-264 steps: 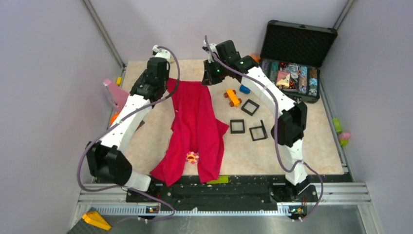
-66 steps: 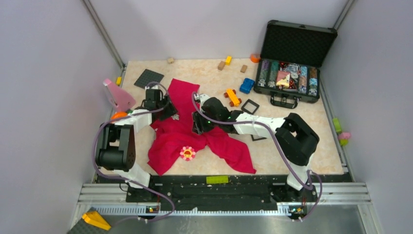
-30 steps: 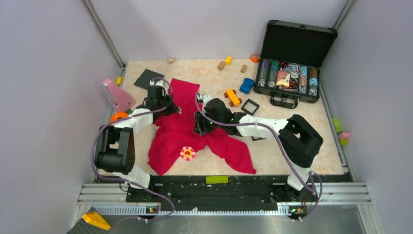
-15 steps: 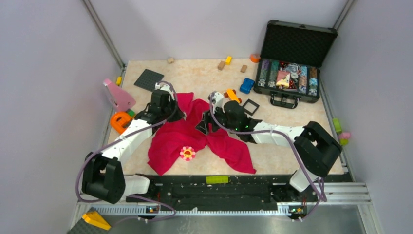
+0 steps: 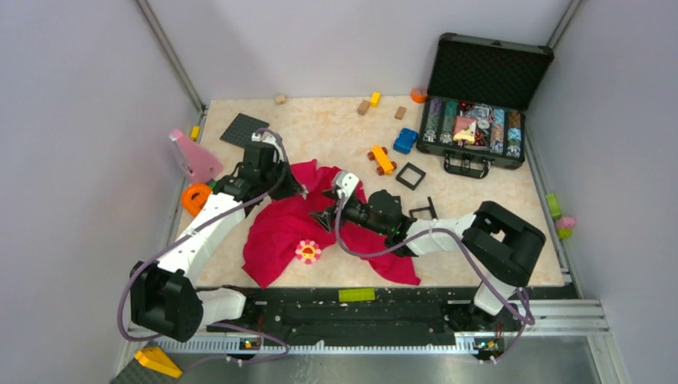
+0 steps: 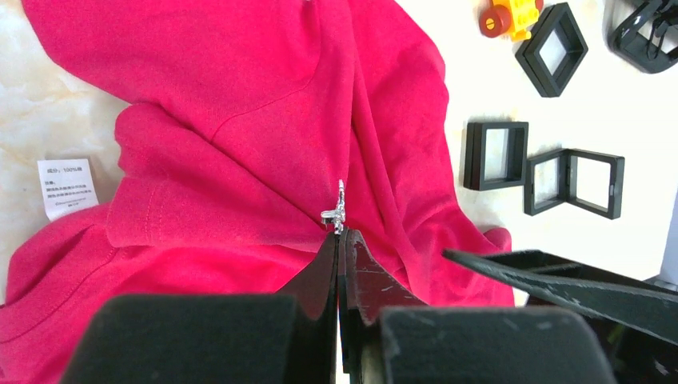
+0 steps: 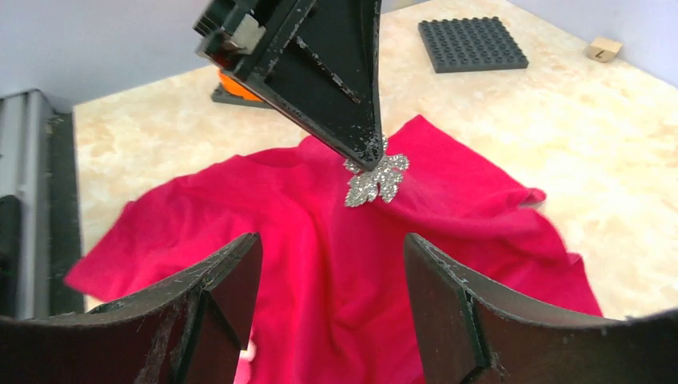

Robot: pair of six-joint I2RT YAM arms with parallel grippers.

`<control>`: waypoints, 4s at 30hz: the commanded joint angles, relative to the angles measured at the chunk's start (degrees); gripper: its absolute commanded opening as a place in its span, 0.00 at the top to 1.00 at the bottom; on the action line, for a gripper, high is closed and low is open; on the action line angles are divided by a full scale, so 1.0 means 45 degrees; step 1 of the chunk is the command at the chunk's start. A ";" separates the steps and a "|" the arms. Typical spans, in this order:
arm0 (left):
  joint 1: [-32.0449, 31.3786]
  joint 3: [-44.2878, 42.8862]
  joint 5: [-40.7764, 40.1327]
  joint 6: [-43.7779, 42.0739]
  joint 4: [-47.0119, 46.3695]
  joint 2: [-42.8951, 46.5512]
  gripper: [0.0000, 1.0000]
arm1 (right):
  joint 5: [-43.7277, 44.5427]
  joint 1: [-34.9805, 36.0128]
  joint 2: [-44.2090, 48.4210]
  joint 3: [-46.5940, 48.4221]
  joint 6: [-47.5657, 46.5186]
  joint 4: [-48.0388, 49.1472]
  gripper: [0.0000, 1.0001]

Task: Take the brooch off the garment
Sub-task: Remove the brooch from the clothes.

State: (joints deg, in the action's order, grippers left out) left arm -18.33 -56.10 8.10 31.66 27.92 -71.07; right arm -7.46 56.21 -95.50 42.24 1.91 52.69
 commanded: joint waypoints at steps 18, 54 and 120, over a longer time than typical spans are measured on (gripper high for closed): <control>-0.0087 -0.0329 0.1257 0.0872 0.0790 0.0992 1.00 | 0.1907 0.0957 -0.2367 0.1971 -0.2806 0.1670 0.46; 0.0124 -0.0260 0.1016 0.0129 -0.0075 0.2200 0.19 | 0.1306 0.0763 -0.2201 0.1502 -0.1700 0.1070 1.00; 0.1832 0.5894 0.8074 0.6480 -1.8664 0.4737 0.48 | -0.5440 -0.2676 0.2337 0.2391 0.9587 0.4383 1.00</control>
State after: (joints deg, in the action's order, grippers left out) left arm -9.65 -27.55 43.66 60.29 -52.07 -49.15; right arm -31.59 44.34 -86.19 50.39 42.78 65.25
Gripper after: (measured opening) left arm 0.568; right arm 0.031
